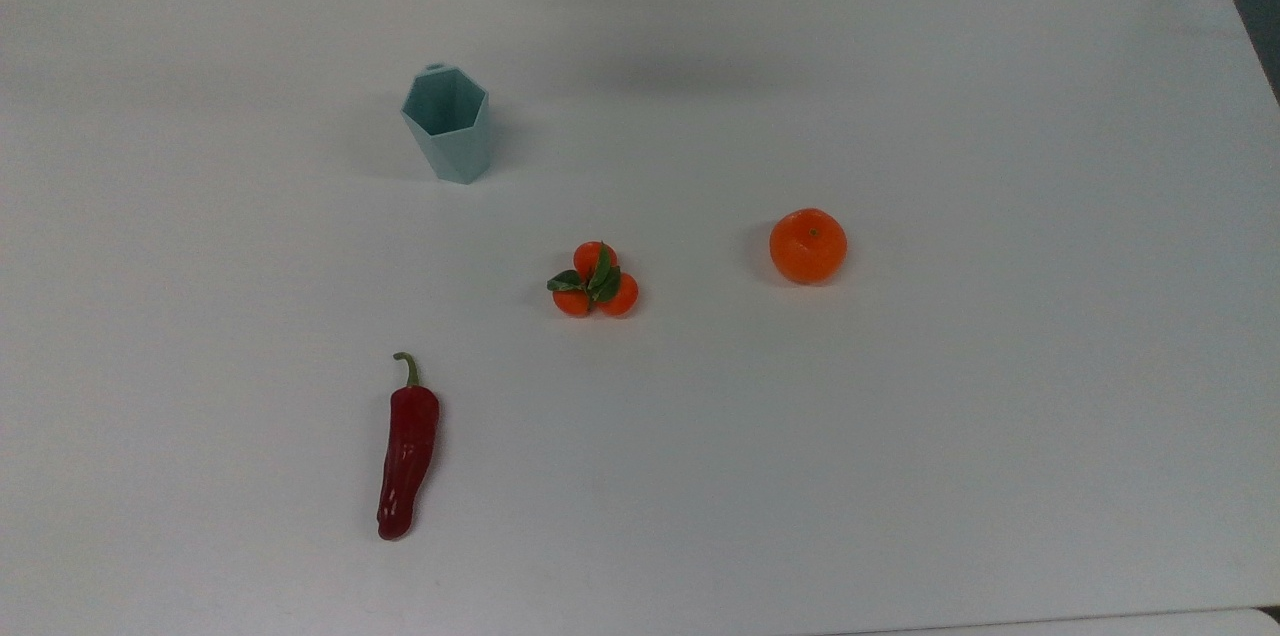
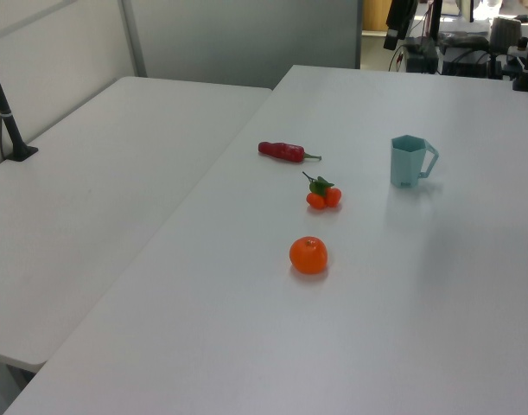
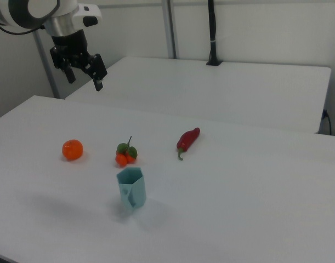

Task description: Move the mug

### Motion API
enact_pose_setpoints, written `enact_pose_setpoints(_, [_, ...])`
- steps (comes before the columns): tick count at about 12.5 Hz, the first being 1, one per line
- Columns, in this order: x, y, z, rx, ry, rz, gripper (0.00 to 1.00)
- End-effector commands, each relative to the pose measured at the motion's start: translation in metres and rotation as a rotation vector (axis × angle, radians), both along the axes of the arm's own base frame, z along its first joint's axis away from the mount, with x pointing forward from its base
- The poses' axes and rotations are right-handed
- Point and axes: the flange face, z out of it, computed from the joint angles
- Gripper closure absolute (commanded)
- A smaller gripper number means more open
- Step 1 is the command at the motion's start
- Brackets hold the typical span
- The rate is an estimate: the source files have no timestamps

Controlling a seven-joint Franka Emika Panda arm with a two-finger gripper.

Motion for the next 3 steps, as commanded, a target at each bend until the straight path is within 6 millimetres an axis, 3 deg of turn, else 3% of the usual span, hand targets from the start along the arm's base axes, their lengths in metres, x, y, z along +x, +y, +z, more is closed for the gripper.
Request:
enact_pose_setpoints(1, [0.0002, -0.0032, 0.0011, 0.001, -0.014, 0.015, 0.0])
enact_pose_setpoints(3, [-0.0004, -0.0032, 0.001, 0.001, -0.012, 0.016, 0.0])
